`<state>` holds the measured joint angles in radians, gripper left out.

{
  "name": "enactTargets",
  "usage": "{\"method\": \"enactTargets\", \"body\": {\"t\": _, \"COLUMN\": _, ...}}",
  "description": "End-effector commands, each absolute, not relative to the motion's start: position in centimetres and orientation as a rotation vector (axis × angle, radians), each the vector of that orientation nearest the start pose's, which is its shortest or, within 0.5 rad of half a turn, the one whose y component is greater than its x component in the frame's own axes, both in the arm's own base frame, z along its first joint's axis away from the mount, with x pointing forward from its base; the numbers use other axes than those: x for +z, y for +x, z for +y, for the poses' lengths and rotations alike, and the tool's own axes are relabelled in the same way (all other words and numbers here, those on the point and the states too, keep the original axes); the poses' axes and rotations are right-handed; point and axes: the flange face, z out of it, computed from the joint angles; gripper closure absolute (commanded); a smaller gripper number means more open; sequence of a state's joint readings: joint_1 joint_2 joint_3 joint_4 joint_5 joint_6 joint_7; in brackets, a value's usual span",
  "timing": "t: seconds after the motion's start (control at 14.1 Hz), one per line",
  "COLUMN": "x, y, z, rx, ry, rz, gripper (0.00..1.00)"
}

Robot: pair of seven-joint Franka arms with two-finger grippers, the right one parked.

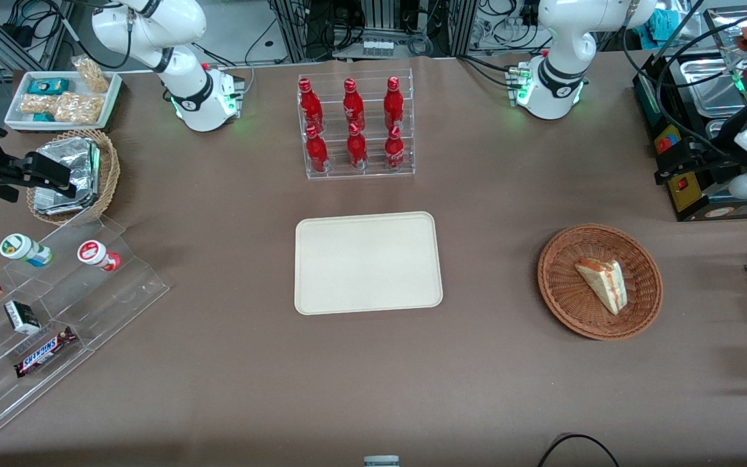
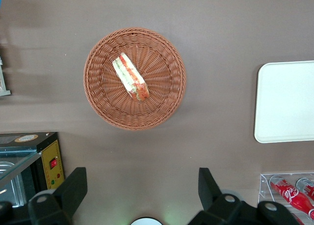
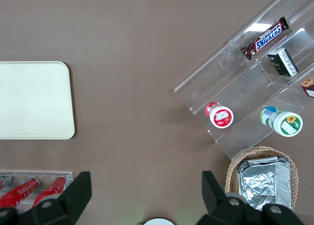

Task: Place sandwich from basket to tray
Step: 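Move the left gripper over the sandwich in the woven basket, then lower the left gripper and grasp the triangular sandwich upright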

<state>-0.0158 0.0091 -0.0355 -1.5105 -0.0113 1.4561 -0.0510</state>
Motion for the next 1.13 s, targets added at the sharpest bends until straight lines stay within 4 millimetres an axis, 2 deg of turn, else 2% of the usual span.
{"method": "enactTargets", "body": {"t": 0.0, "x": 64.3, "y": 53.8, "z": -3.0, "rx": 0.133, "ry": -3.141, "rz": 0.015, "gripper": 0.0}}
{"method": "enactTargets", "body": {"t": 0.28, "x": 63.8, "y": 53.6, "z": -3.2, "rx": 0.183, "ry": -3.137, "rz": 0.028, "gripper": 0.0}}
{"method": "enactTargets", "body": {"t": 0.42, "x": 62.0, "y": 53.5, "z": -3.2, "rx": 0.298, "ry": -3.125, "rz": 0.025, "gripper": 0.0}}
{"method": "enactTargets", "body": {"t": 0.57, "x": 59.1, "y": 53.9, "z": -2.9, "rx": 0.374, "ry": -3.113, "rz": 0.015, "gripper": 0.0}}
{"method": "enactTargets", "body": {"t": 0.71, "x": 55.1, "y": 55.4, "z": -2.5, "rx": 0.427, "ry": -3.108, "rz": 0.001, "gripper": 0.0}}
{"method": "enactTargets", "body": {"t": 0.85, "x": 50.9, "y": 56.9, "z": -2.3, "rx": 0.409, "ry": -3.104, "rz": -0.002, "gripper": 0.0}}
{"method": "enactTargets", "body": {"t": 1.06, "x": 44.0, "y": 57.9, "z": -2.0, "rx": 0.338, "ry": -3.115, "rz": -0.01, "gripper": 0.0}}
